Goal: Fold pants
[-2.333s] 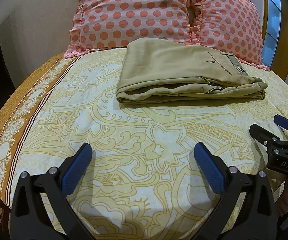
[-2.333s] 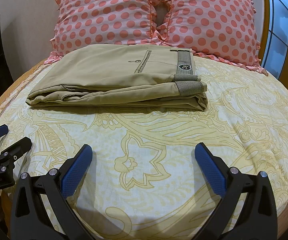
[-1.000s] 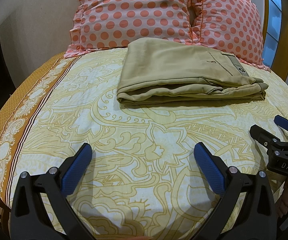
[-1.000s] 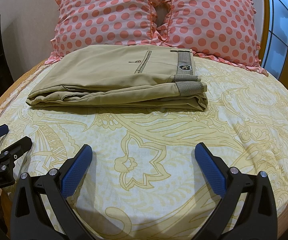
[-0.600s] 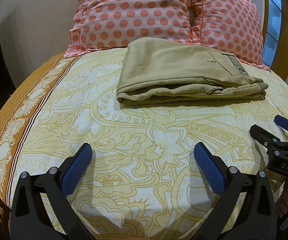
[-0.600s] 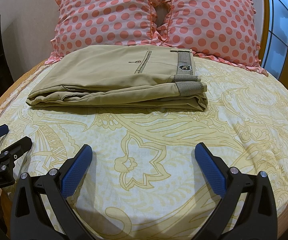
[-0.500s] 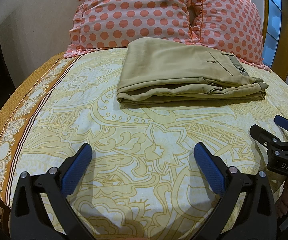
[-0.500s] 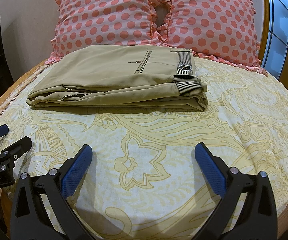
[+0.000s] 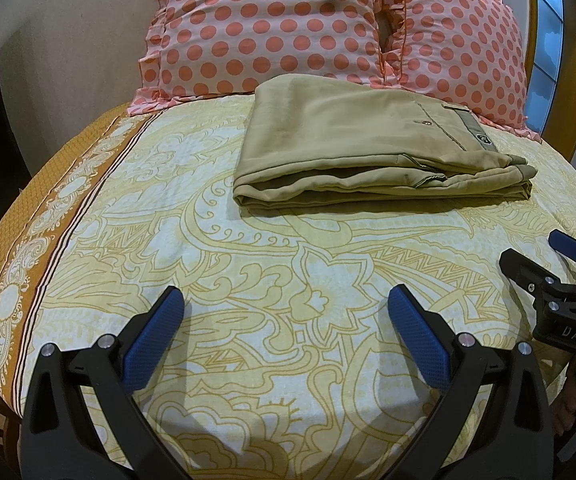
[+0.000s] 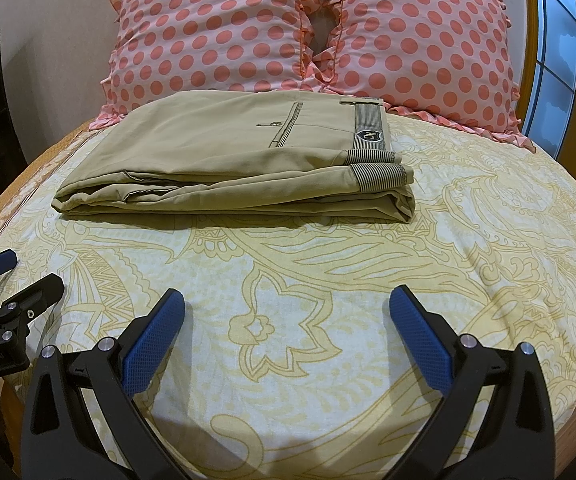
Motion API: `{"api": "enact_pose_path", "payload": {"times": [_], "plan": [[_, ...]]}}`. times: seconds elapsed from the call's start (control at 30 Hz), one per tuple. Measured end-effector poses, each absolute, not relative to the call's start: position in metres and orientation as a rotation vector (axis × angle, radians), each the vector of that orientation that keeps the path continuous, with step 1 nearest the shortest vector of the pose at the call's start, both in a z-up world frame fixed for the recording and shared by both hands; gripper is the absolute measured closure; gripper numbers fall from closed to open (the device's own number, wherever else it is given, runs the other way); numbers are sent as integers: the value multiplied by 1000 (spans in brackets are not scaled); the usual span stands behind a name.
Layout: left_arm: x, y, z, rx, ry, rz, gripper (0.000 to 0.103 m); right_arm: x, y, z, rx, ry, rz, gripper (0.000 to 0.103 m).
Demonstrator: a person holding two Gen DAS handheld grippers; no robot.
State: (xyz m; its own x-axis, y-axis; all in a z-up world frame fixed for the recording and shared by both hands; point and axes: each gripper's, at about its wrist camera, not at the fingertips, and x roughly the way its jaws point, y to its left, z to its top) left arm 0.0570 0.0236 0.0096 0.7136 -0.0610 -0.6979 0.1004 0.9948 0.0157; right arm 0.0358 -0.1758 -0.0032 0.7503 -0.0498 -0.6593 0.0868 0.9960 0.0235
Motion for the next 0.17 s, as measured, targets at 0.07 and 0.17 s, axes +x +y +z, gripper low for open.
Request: {"api": "enact_pose_path", "payload": {"times": [0.07,0.17], "plan": [[57,23,9,55,769,-90,2,36,-176,-3,53,719,-74,1],[56,23,9,55,762,-89,2,36,-176,-3,53,719,-73,1]]}}
